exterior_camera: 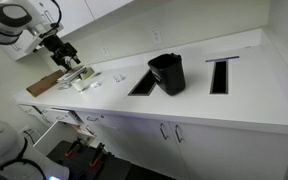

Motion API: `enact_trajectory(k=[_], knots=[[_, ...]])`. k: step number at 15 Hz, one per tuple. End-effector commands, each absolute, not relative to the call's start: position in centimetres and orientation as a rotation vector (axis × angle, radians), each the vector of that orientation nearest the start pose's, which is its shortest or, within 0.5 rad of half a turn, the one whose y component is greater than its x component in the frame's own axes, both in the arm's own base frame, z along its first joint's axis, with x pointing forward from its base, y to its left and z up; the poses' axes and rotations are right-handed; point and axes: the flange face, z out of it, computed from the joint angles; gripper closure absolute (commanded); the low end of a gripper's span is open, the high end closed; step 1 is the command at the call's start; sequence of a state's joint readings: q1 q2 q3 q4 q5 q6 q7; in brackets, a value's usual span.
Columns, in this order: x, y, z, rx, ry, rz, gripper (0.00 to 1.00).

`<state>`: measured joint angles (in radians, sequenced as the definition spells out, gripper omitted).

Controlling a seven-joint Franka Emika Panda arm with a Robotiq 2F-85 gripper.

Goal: Open the drawer on the left under books

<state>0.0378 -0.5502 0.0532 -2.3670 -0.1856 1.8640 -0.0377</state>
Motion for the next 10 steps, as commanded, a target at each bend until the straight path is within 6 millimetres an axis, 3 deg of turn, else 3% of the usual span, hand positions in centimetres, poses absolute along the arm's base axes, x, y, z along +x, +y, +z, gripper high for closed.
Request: enact_trajectory(k=[1, 3, 6, 10], knots=[[35.9, 9.9, 51.4, -3.315, -0.626, -0.114, 0.0], [33.9, 14.9, 49.6, -3.283, -0.831, -0.121, 0.0], [30.3, 20.9, 46.9, -3.204, -1.129, -0.149, 0.0], [25.1, 26.3, 43.9, -3.062, -1.497, -0.205, 0.0]])
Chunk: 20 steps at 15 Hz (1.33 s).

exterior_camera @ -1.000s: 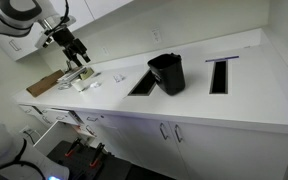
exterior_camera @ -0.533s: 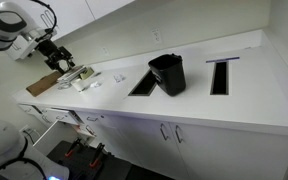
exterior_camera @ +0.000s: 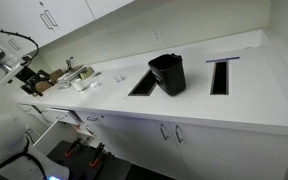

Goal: Open the drawer on the left under books

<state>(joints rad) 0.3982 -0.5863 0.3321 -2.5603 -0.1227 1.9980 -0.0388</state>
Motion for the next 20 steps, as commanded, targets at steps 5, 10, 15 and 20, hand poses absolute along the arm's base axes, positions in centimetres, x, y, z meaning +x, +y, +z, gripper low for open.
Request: enact_trajectory(k=[5, 10, 15, 20], knots=[[24.5, 27.3, 43.6, -3.057, -1.55, -0.183, 0.0], [24.1, 30.1, 42.4, -3.039, -1.753, -0.148, 0.0], [18.1, 39.6, 36.6, -2.858, -2.267, -0.234, 0.0], [13.5, 45.9, 34.4, -2.671, -2.691, -0.68, 0.0]])
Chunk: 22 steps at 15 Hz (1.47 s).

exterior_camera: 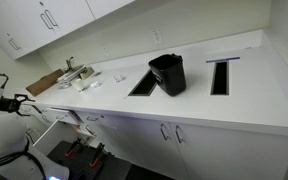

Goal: Open the drawer on the left under books

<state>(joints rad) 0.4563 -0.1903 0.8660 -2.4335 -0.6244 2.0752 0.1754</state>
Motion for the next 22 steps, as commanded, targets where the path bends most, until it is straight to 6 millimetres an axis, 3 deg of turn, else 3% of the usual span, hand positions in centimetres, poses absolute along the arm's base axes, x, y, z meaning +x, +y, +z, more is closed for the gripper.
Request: enact_trajectory(k=[1, 2, 3, 9, 17, 20, 22], knots=[[13.2, 46.6, 34.4, 1.615, 1.693, 0.48, 0.0], [13.1, 47.2, 34.5, 1.542, 1.671, 0.511, 0.0], [12.7, 45.5, 34.1, 1.598, 1.698, 0.471, 0.0], [13.2, 45.3, 33.4, 1.553, 1.661, 0.449, 0.0], [11.6, 46.0, 23.6, 1.303, 1.568, 0.82, 0.0], [13.1, 47.2, 19.3, 1.293, 1.448, 0.859, 0.0], [13.4, 49.0, 17.8, 1.354, 1.448, 0.792, 0.0]])
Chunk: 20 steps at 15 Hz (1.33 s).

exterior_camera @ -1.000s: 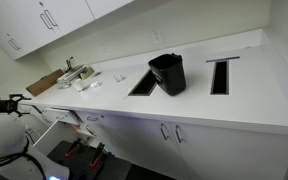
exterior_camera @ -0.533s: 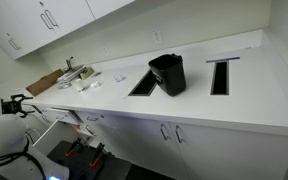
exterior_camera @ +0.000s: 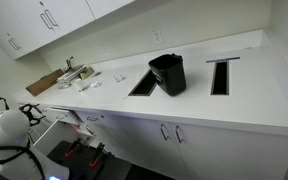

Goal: Open the drawer on the left under books

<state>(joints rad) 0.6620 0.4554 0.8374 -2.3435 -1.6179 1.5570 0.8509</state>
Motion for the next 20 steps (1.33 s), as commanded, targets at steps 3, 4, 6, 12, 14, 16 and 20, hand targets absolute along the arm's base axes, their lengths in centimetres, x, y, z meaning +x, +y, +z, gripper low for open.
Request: enact_trajectory(k=[3, 4, 6, 12, 14, 16, 20], knots=[[13.4, 48.1, 17.4, 1.343, 1.481, 0.796, 0.0], [13.5, 48.5, 17.1, 1.354, 1.48, 0.789, 0.0], [13.9, 48.6, 17.1, 1.34, 1.464, 0.77, 0.0], [14.4, 51.8, 11.5, 1.273, 1.385, 0.918, 0.0], [14.3, 53.3, 9.4, 1.283, 1.329, 0.997, 0.0], [14.4, 54.9, 7.7, 1.315, 1.251, 1.041, 0.0], [15.3, 58.1, 5.1, 1.385, 1.135, 1.096, 0.0]])
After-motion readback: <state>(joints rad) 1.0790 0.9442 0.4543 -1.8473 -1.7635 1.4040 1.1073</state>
